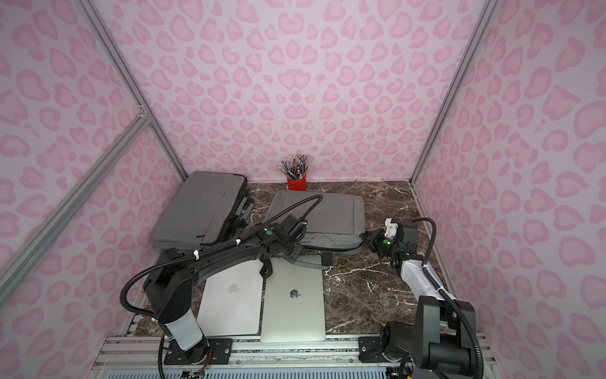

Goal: Open the zippered laptop bag and take out the laptop
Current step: Unzip the zipper on the zippered laptop bag.

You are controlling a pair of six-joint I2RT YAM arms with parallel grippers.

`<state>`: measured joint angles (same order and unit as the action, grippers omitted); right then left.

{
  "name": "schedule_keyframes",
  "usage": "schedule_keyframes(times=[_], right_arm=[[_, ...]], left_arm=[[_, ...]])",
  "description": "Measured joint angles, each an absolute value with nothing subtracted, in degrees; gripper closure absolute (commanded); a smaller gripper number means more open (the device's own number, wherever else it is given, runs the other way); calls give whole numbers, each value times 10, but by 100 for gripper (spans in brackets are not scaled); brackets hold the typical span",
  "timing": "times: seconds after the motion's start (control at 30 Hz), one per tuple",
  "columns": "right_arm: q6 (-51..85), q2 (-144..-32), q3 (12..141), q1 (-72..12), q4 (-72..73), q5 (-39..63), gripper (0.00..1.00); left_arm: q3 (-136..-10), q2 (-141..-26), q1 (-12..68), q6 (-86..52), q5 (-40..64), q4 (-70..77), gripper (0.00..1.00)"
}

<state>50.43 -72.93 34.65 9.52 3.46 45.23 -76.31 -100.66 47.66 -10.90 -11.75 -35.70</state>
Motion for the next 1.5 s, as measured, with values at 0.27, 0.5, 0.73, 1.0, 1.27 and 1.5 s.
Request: schedule_keyframes(times=[0.27, 0.5, 0.73, 1.0, 1.27, 1.5], right_arm=[[459, -733, 351, 122, 5, 463, 100], [418, -744, 365, 126, -23, 493, 100], [376, -752, 381, 127, -56, 514, 100], [358, -749, 376, 127, -63, 529, 100], [358, -743, 369, 117, -62, 522, 100], [358, -746, 379, 108, -63, 513, 100]], left_arm=[[-739, -992, 417, -94, -129, -373, 98], [-728, -986, 354, -75, -128, -374, 98], [-737, -1002, 299, -61, -114, -366, 98], [-768, -1051, 252, -58, -94, -358, 96], [-792, -1040, 253, -45, -57, -359, 75], [-775, -981, 278, -7, -19, -345, 50]])
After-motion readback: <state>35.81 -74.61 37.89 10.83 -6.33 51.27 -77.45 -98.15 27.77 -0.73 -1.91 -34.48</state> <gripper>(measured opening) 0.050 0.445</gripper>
